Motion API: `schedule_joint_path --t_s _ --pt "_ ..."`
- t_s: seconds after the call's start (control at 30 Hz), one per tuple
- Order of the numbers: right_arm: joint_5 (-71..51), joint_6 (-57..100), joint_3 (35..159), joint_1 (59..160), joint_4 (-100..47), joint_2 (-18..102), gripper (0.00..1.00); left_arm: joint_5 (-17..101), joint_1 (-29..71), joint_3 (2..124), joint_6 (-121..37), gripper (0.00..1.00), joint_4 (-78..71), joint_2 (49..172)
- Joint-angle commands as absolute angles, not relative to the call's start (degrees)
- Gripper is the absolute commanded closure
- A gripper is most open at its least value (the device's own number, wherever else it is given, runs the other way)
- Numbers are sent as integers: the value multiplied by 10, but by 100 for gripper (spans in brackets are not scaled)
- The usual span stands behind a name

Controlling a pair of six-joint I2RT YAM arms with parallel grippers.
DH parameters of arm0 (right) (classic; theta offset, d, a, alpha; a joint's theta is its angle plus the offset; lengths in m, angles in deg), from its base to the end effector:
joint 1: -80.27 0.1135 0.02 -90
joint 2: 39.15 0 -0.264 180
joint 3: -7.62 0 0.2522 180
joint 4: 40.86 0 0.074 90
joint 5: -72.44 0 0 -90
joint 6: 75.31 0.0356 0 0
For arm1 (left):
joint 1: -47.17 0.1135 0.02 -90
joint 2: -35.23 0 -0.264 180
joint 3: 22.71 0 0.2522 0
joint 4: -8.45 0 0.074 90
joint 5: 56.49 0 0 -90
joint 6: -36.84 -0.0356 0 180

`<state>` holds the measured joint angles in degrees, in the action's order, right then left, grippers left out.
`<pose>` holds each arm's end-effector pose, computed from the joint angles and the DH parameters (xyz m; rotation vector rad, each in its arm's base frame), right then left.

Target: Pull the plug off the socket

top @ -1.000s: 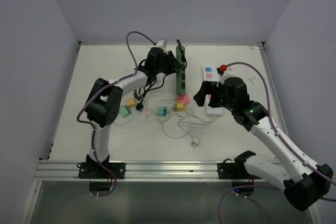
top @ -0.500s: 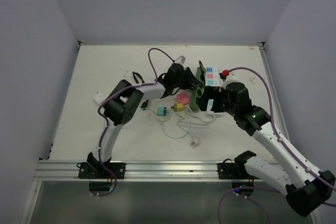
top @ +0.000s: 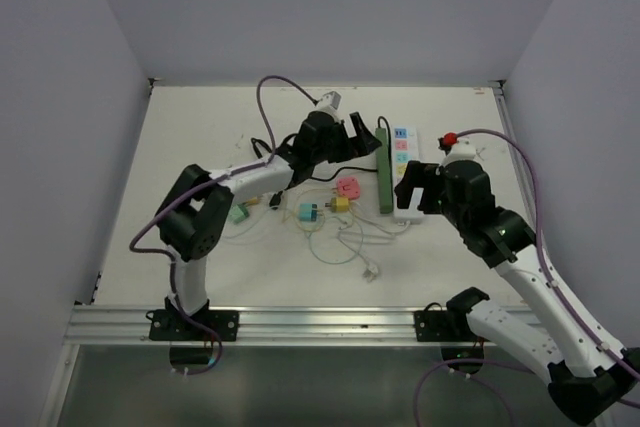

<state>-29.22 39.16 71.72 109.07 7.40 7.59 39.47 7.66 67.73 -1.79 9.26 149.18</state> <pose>0.1552 0.0771 0.3251 0.0424 2.1162 0.3442 0.3521 -0.2951 0.2119 -0.1477 2.1419 -1.0960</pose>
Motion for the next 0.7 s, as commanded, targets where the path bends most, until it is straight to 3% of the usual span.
schedule_joint_path --t_s 0.0,0.67 --pt "-372 371 766 1089 103 54 1 338 79 674 -98 0 50 1382" --pt "-516 302 836 1090 155 -76 1 70 84 613 -310 1 -241 999"
